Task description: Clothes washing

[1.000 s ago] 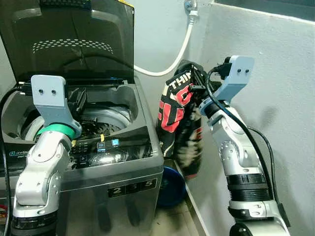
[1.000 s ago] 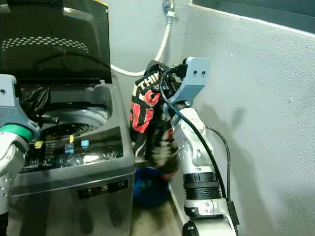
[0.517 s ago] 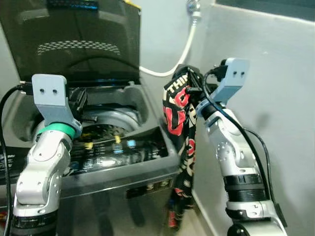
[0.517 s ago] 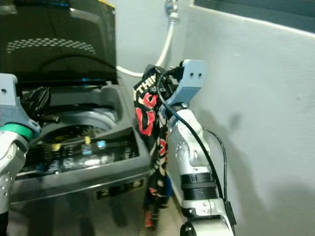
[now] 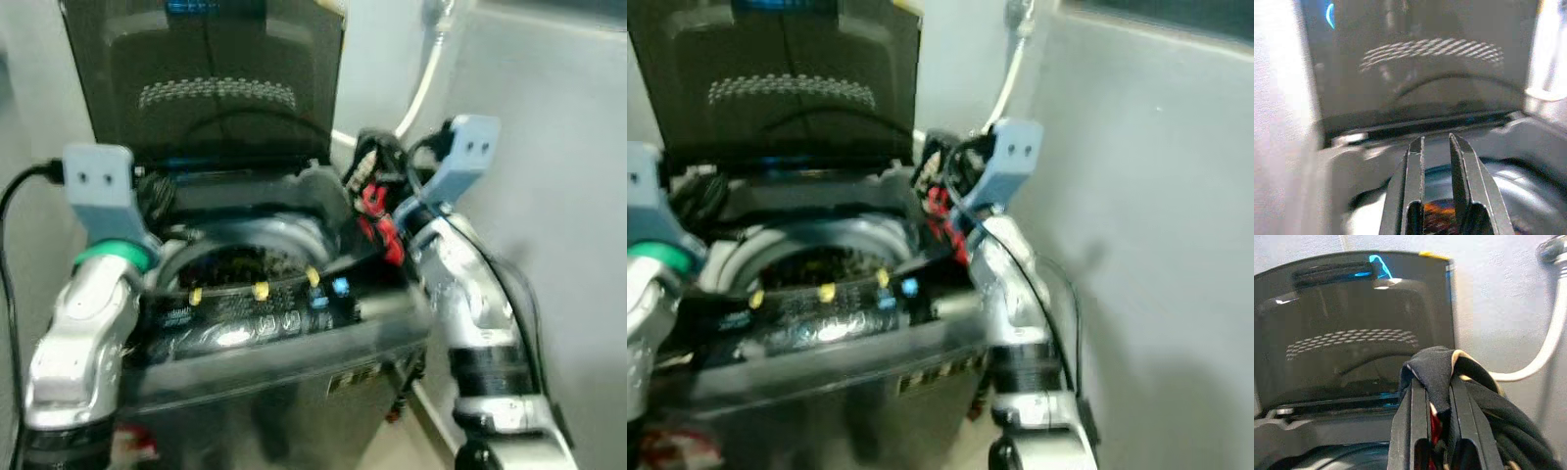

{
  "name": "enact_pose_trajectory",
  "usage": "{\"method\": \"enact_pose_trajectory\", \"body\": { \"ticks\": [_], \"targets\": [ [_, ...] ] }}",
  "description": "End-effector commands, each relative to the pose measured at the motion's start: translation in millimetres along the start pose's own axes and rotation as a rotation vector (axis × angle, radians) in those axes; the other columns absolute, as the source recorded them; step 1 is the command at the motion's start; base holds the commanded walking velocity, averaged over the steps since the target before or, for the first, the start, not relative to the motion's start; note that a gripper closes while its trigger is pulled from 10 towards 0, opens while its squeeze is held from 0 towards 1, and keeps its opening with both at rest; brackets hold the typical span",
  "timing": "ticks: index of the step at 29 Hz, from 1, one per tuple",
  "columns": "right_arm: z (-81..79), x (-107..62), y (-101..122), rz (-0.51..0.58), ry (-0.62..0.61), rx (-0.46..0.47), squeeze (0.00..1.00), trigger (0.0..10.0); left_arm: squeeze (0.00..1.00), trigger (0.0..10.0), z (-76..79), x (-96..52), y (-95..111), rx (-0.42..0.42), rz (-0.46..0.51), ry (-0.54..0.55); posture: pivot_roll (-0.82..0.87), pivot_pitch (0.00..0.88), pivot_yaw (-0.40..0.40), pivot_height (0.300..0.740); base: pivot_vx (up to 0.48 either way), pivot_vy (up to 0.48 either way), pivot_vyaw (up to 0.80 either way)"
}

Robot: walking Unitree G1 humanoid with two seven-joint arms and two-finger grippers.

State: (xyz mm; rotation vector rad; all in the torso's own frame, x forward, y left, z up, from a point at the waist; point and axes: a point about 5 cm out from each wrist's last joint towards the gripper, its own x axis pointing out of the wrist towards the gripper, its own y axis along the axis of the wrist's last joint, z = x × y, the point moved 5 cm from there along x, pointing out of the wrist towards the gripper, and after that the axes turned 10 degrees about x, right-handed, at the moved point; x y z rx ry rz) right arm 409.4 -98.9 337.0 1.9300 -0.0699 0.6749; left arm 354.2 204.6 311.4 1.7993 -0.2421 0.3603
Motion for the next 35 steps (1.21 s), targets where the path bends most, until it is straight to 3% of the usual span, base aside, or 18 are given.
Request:
{"method": "enact_pose_trajectory", "body": {
  "ticks": [1, 9, 22, 26, 31, 32, 33, 34, 35],
  "targets": [
    [-9.0, 2.5, 7.8, 0.031, 0.034, 0.004, 0.0, 10.0, 0.0, 10.0, -1.2, -0.3, -5.2, 0.01, -0.024, 0.007, 0.07, 0.0, -0.029, 0.74, 0.0, -0.465, 0.0],
    [-8.2, 2.2, 7.9, 0.032, 0.032, 0.0, 0.0, 10.0, 0.0, 10.0, -3.6, 1.2, -12.6, 0.008, -0.061, 0.023, 0.07, 0.0, -0.026, 0.74, 0.0, -0.476, 0.0],
    [-10.5, 3.4, 10.4, 0.036, 0.044, 0.002, 0.0, 10.0, 0.0, 10.0, -4.4, 1.0, -13.0, -0.02, -0.062, 0.038, 0.06, 0.0, -0.027, 0.74, 0.0, 0.0, 0.0],
    [-25.9, 9.9, 14.8, 0.037, 0.104, 0.037, 0.0, 10.0, 0.0, 10.0, -13.3, 1.0, -8.6, 0.011, -0.048, 0.07, 0.06, 0.0, -0.035, 0.74, 0.0, 0.0, 0.0],
    [-31.5, 12.1, 16.4, 0.037, 0.125, 0.052, 0.0, 10.0, 0.0, 10.0, -15.4, 1.2, -7.7, 0.022, -0.045, 0.078, 0.06, 0.0, -0.035, 0.74, 0.0, 0.0, 0.0],
    [-54.4, 19.8, 32.8, 0.07, 0.204, 0.088, 0.0, 10.0, 0.0, 10.0, -18.0, 1.8, -7.6, 0.037, -0.046, 0.094, 0.06, 0.0, -0.034, 0.74, 0.0, 0.0, 0.0],
    [-54.4, 19.8, 32.8, 0.07, 0.204, 0.088, 0.0, 10.0, 0.0, 10.0, -18.0, 1.8, -7.6, 0.037, -0.046, 0.094, 0.06, 0.0, -0.034, 0.74, 0.0, 0.0, 0.0],
    [-77.8, 27.4, 96.4, 0.271, 0.278, 0.376, 0.0, 10.0, 0.0, 10.0, -18.0, 2.1, -7.2, 0.048, -0.045, 0.102, 0.07, 0.0, -0.041, 0.74, 0.0, 0.0, 0.0],
    [-82.9, 25.6, 156.8, 0.453, 0.344, 0.65, 0.0, 10.0, 0.0, 10.0, -17.6, 1.9, -6.9, 0.053, -0.044, 0.107, 0.07, 0.0, -0.044, 0.74, 0.0, 0.0, 0.0]
  ]
}}
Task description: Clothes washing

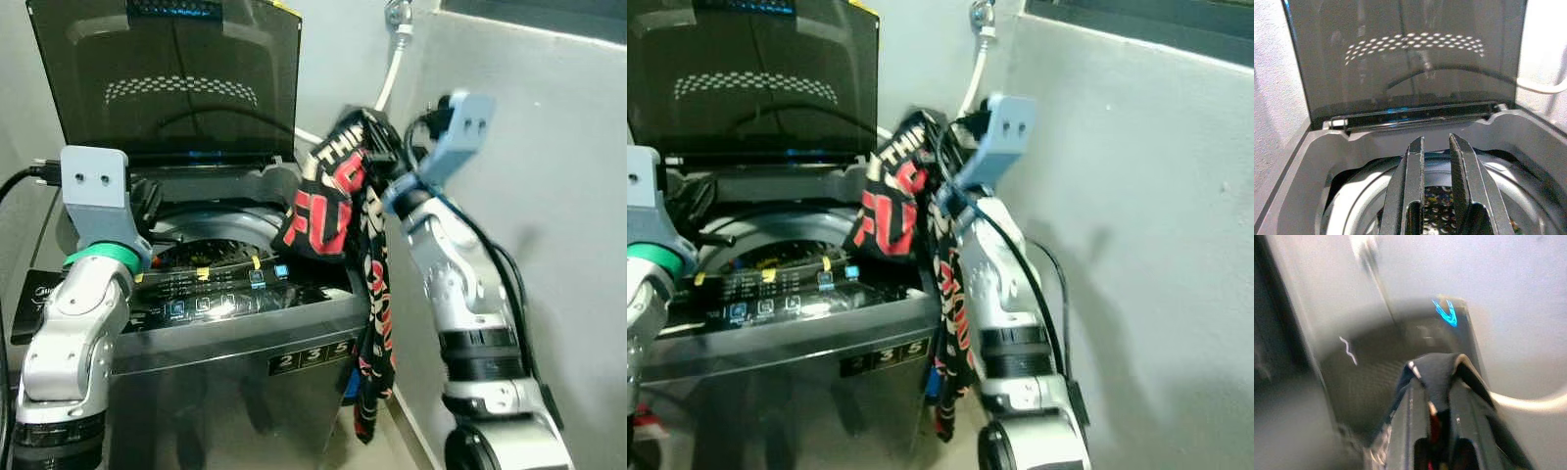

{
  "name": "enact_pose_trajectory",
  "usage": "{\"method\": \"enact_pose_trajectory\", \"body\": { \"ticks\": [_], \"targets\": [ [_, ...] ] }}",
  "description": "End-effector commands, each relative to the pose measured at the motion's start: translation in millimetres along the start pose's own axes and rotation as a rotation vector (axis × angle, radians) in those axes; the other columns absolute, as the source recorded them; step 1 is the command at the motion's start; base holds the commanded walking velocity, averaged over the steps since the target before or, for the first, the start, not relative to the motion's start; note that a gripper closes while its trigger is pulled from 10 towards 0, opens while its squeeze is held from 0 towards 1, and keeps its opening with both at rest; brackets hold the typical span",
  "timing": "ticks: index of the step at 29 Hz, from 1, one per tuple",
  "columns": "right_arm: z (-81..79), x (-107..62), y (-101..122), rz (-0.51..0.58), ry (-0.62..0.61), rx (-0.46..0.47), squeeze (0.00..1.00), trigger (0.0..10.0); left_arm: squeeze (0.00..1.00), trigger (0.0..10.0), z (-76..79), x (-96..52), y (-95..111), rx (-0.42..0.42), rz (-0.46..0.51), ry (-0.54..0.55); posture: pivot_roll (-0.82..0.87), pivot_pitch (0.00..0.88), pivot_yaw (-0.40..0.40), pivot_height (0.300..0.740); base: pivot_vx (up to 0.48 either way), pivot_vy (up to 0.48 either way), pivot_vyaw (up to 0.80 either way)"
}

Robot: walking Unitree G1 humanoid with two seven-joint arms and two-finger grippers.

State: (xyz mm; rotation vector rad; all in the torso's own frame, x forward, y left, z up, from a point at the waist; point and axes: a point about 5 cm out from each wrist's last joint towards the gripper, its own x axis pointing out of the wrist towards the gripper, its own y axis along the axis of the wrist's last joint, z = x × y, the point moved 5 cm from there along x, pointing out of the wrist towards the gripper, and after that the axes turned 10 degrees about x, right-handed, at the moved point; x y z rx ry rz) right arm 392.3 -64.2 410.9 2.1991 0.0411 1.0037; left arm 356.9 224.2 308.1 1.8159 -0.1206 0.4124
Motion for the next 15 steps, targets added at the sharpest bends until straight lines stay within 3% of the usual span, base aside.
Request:
{"method": "enact_pose_trajectory", "body": {
  "ticks": [1, 2, 3, 4, 5, 7, 9, 11, 13, 14, 15],
  "targets": [
    [-57.7, 16.3, 90.7, 0.315, 0.197, 0.285, 0.0, 10.0, 0.0, 10.0, 0.2, 0.1, 2.1, 0.016, 0.011, 0.013, 0.07, 0.0, -0.044, 0.74, 0.0, 0.0, 0.0],
    [-68.7, 17.0, 127.3, 0.43, 0.257, 0.432, 0.0, 10.0, 0.0, 10.0, 0.8, -0.3, 2.4, 0.017, 0.012, 0.015, 0.06, 0.0, -0.045, 0.74, 0.0, 0.0, 0.0],
    [-68.1, 16.4, 146.9, 0.483, 0.28, 0.461, 0.0, 10.0, 0.0, 10.0, 1.6, -0.9, 2.5, 0.015, 0.013, 0.014, 0.06, 0.0, -0.045, 0.74, 0.0, 0.0, 0.0],
    [-61.7, 19.7, 137.7, 0.443, 0.253, 0.371, 0.0, 10.0, 0.0, 10.0, 2.4, -1.0, 2.1, 0.011, 0.012, 0.01, 0.06, 0.0, -0.047, 0.74, 0.0, 0.0, 0.0],
    [-61.7, 19.7, 137.7, 0.443, 0.253, 0.371, 0.0, 10.0, 0.0, 10.0, 2.4, -1.0, 2.1, 0.011, 0.012, 0.01, 0.06, 0.0, -0.047, 0.74, 0.0, 0.0, 0.0],
    [-43.2, 27.3, 95.7, 0.269, 0.178, 0.221, 0.0, 10.0, 0.0, 10.0, 5.0, -1.1, 1.8, 0.011, 0.014, -0.003, 0.07, 0.0, -0.048, 0.74, 0.0, 0.0, 0.0],
    [-27.9, 25.8, 46.0, 0.089, 0.116, -0.01, 0.0, 10.0, 0.0, 10.0, 7.0, -1.2, 1.5, 0.006, 0.015, -0.014, 0.06, 0.0, -0.046, 0.74, 0.0, 0.0, 0.0],
    [-27.9, 25.8, 46.0, 0.089, 0.116, -0.01, 0.0, 10.0, 0.0, 10.0, 7.0, -1.2, 1.5, 0.006, 0.015, -0.014, 0.06, 0.0, -0.046, 0.74, 0.0, 0.0, 0.0],
    [-16.1, 15.1, -3.9, -0.09, 0.098, -0.134, 0.0, 10.0, 0.0, 10.0, 9.3, -1.1, 1.2, 0.001, 0.015, -0.025, 0.06, 0.0, -0.043, 0.74, 0.0, 0.0, 0.0],
    [-16.1, 15.1, -3.9, -0.09, 0.098, -0.134, 0.0, 10.0, 0.0, 10.0, 9.3, -1.1, 1.2, 0.001, 0.015, -0.025, 0.06, 0.0, -0.043, 0.74, 0.0, 0.0, 0.0],
    [-12.5, 9.5, -21.3, -0.152, 0.098, -0.14, 0.0, 10.0, 0.0, 10.0, 10.2, -1.0, 1.0, 0.0, 0.014, -0.028, 0.06, 0.0, -0.042, 0.74, 0.0, 0.0, 0.0]
  ]
}}
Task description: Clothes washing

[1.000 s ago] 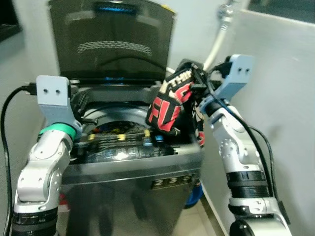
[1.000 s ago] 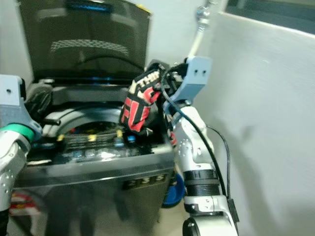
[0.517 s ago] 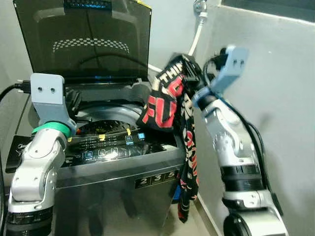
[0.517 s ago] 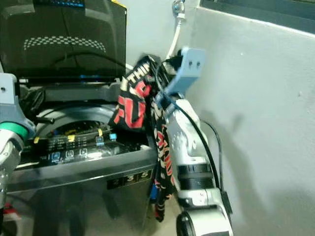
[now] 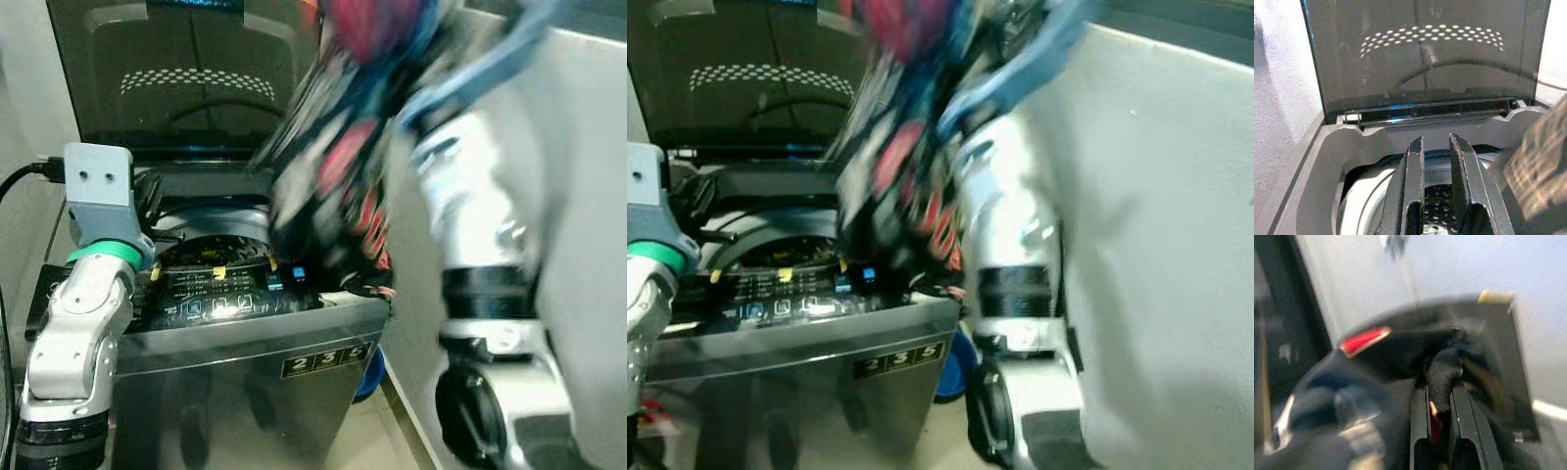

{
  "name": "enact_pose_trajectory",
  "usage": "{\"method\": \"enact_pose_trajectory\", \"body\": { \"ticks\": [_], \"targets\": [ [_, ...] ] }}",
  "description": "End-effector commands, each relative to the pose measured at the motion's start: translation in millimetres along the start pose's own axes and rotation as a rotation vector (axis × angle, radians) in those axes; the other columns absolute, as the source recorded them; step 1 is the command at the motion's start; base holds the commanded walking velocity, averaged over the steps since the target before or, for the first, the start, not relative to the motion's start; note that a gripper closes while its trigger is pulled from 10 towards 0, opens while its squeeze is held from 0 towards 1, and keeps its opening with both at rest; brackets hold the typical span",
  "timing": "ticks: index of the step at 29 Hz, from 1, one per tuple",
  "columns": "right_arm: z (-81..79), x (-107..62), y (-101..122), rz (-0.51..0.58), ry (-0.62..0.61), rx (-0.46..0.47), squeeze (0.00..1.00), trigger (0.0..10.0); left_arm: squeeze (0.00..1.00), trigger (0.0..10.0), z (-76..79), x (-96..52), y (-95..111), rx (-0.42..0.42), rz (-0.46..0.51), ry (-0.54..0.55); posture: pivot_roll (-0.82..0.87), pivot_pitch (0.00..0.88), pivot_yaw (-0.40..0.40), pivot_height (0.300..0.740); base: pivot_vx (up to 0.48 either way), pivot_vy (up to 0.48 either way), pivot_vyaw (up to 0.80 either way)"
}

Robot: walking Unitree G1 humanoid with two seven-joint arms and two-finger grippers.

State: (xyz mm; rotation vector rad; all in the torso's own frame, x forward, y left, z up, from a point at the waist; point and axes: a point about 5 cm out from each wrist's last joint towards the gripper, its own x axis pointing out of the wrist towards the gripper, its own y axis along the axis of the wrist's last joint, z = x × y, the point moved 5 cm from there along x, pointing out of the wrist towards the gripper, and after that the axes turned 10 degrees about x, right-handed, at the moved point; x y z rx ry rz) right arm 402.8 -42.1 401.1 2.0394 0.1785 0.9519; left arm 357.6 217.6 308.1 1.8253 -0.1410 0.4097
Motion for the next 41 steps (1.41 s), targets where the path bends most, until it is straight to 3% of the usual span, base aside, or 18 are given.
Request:
{"method": "enact_pose_trajectory", "body": {
  "ticks": [1, 2, 3, 5, 6, 8, 9, 10, 11, 21, 26, 30, 36, 41],
  "targets": [
    [-9.5, -2.8, -14.7, -0.052, 0.048, -0.038, 0.0, 10.0, 0.0, 10.0, 4.4, -0.6, -0.9, -0.007, 0.001, -0.014, 0.06, 0.0, -0.041, 0.74, 0.0, 0.0, 0.0],
    [-9.5, -2.8, -14.7, -0.052, 0.048, -0.038, 0.0, 10.0, 0.0, 10.0, 4.4, -0.6, -0.9, -0.007, 0.001, -0.014, 0.06, 0.0, -0.041, 0.74, 0.0, 0.0, 0.0],
    [-10.5, -7.3, -35.8, -0.124, 0.062, -0.018, 0.0, 10.0, 0.0, 10.0, 4.5, -0.2, -1.2, -0.007, 0.001, -0.014, 0.06, 0.0, -0.04, 0.74, 0.0, 0.0, 0.0],
    [-10.5, -7.3, -35.8, -0.124, 0.062, -0.018, 0.0, 10.0, 0.0, 10.0, 4.5, -0.2, -1.2, -0.007, 0.001, -0.014, 0.06, 0.0, -0.04, 0.74, 0.0, 0.0, 0.0],
    [-9.2, -12.9, -55.7, -0.192, 0.064, -0.049, 0.0, 10.0, 0.0, 10.0, 4.7, 0.2, -1.3, -0.009, 0.001, -0.014, 0.06, 0.0, -0.04, 0.74, 0.0, 0.0, 0.0],
    [-9.2, -12.9, -55.7, -0.192, 0.064, -0.049, 0.0, 10.0, 0.0, 10.0, 4.7, 0.2, -1.3, -0.009, 0.001, -0.014, 0.06, 0.0, -0.04, 0.74, 0.0, 0.0, 0.0],
    [-6.7, -20.5, -75.3, -0.259, 0.067, -0.088, 0.0, 10.0, 0.0, 10.0, 5.2, 0.7, -1.5, -0.01, 0.001, -0.015, 0.06, 0.0, -0.039, 0.74, 0.0, 0.0, 0.0],
    [-6.7, -20.5, -75.3, -0.259, 0.067, -0.088, 0.0, 10.0, 0.0, 10.0, 5.2, 0.7, -1.5, -0.01, 0.001, -0.015, 0.06, 0.0, -0.039, 0.74, 0.0, 0.0, 0.0],
    [-0.3, -32.3, -98.1, -0.344, 0.062, -0.173, 0.0, 10.0, 0.0, 10.0, 5.4, 0.4, -2.6, -0.013, -0.001, -0.019, 0.05, 0.0, -0.037, 0.74, 0.0, 0.0, 0.0],
    [20.9, -34.8, -110.7, -0.378, -0.056, -0.269, 0.0, 10.0, 0.0, 10.0, 8.8, -0.6, -7.8, -0.021, -0.021, -0.044, 0.05, 0.0, -0.028, 0.74, 0.0, 0.0, 0.0],
    [16.4, -33.5, -111.4, -0.342, -0.045, -0.243, 0.0, 10.0, 0.0, 10.0, 14.5, -2.4, -7.4, -0.026, -0.017, -0.075, 0.05, 0.0, -0.034, 0.74, 0.0, 0.0, 0.0],
    [13.8, -30.0, -87.8, -0.221, -0.057, -0.146, 0.0, 10.0, 0.0, 10.0, 11.8, -6.0, -14.0, -0.024, -0.061, -0.081, 0.05, 0.0, -0.042, 0.74, 0.0, 0.0, 0.0],
    [14.5, -30.2, -73.9, -0.158, -0.057, -0.145, 0.0, 10.0, 0.0, 10.0, 9.2, -5.7, -10.5, 0.001, -0.041, -0.061, 0.05, 0.0, -0.043, 0.74, 0.0, 0.0, 0.0],
    [11.5, -33.0, -75.3, -0.154, -0.037, -0.171, 0.0, 10.0, 0.0, 10.0, 10.2, -4.5, -6.0, 0.004, -0.016, -0.065, 0.05, 0.0, -0.04, 0.74, 0.117, 0.0, 0.0]
  ]
}}
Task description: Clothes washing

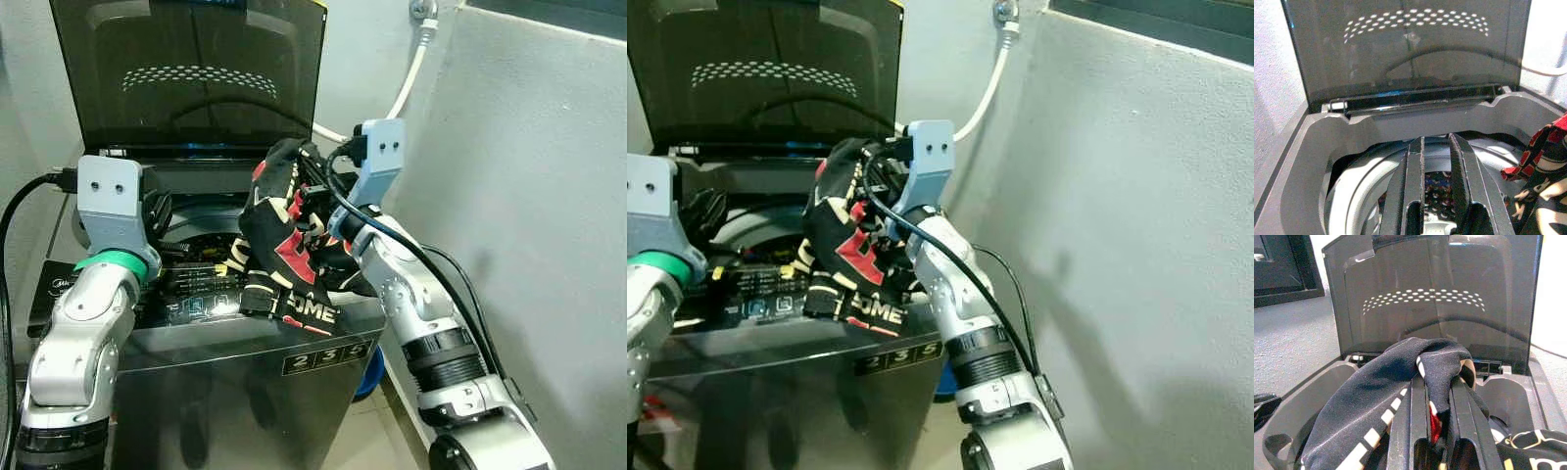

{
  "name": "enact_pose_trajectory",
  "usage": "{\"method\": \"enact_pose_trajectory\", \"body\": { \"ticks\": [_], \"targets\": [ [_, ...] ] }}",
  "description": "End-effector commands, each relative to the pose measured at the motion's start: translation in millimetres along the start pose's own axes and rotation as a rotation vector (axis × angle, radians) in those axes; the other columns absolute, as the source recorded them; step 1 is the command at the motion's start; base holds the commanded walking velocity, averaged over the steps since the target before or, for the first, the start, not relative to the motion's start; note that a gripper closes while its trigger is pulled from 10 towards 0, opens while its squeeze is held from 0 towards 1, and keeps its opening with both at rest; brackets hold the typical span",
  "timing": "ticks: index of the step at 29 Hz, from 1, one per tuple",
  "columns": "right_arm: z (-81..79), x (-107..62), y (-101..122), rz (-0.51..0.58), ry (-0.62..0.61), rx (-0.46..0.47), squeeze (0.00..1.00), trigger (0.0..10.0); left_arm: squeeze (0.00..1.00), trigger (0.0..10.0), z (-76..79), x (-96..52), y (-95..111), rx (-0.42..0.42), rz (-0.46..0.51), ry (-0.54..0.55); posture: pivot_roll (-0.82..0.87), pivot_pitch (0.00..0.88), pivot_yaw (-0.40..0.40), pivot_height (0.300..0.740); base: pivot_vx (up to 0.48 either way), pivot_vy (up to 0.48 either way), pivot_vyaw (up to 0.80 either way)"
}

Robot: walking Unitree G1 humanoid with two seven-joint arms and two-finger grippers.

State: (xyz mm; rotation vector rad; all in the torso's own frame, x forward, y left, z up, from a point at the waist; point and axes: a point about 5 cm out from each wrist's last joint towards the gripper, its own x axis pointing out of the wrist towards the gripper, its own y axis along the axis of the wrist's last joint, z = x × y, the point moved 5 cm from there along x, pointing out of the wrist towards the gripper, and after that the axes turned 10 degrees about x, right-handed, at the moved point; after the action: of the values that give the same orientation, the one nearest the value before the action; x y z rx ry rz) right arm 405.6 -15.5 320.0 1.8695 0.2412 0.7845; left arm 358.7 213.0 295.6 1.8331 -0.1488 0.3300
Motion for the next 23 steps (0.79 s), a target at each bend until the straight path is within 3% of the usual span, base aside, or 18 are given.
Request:
{"method": "enact_pose_trajectory", "body": {
  "ticks": [1, 8, 18, 23],
  "targets": [
    [-0.6, -1.7, 2.9, 0.019, 0.008, -0.016, 0.0, 10.0, 0.0, 10.0, 2.6, -0.6, 4.3, 0.01, 0.021, -0.006, 0.05, 0.0, -0.04, 0.74, 0.292, 0.0, 0.0],
    [-13.1, -2.5, -2.9, 0.004, 0.067, -0.111, 0.0, 10.0, 0.0, 10.0, 2.8, 1.3, 6.9, -0.002, 0.029, -0.008, 0.05, 0.0, -0.036, 0.74, 0.298, 0.0, 0.69],
    [-10.8, -4.2, -1.1, 0.018, 0.057, -0.085, 0.0, 10.0, 0.0, 10.0, 0.6, -0.2, 7.1, -0.008, 0.029, -0.001, 0.05, 0.0, -0.042, 0.74, 0.293, 0.0, 0.0],
    [-8.5, -4.7, -0.6, 0.023, 0.048, -0.09, 0.0, 10.0, 0.0, 10.0, 2.9, -1.1, 6.8, -0.015, 0.033, -0.006, 0.05, 0.0, -0.042, 0.74, 0.0, 0.0, 0.0]
  ]
}}
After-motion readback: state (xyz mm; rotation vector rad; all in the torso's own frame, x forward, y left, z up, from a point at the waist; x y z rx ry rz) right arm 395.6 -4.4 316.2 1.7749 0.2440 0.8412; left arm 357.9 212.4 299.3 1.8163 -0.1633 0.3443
